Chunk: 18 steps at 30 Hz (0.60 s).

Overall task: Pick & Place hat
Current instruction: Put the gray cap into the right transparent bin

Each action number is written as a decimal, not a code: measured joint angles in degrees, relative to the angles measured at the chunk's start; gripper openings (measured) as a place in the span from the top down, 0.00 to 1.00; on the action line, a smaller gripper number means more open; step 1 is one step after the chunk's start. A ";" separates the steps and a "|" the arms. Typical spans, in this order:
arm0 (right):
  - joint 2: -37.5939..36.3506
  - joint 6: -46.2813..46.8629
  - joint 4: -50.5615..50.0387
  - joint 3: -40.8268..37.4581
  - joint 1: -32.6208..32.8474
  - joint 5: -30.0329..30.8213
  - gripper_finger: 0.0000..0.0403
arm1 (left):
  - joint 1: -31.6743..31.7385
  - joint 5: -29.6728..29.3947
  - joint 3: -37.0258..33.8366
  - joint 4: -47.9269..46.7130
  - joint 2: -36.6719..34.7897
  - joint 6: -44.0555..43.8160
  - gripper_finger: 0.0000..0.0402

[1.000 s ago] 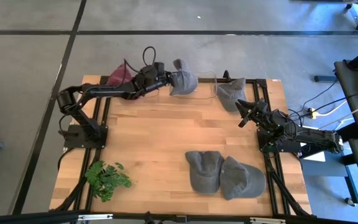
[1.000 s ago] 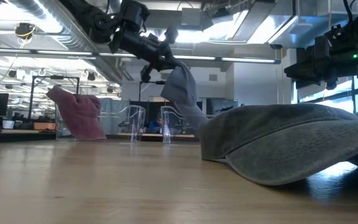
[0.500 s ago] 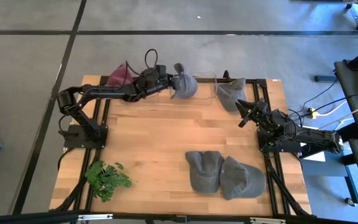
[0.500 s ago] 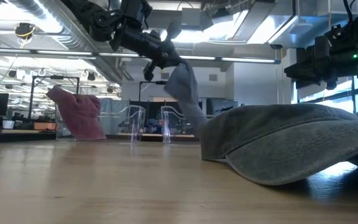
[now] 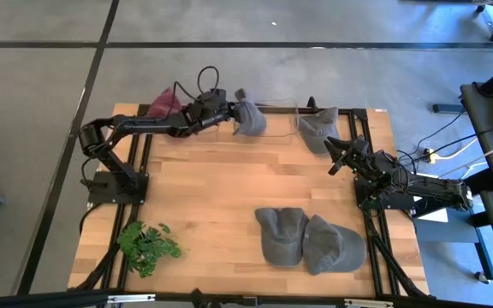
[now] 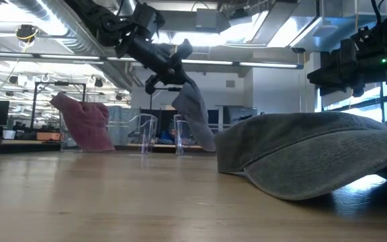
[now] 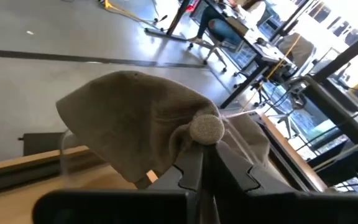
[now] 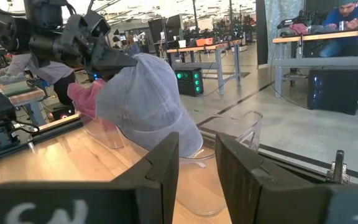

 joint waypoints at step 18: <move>0.00 -0.02 -0.02 0.00 0.00 0.00 0.74 | 1.56 0.92 0.00 -3.33 0.00 1.49 0.75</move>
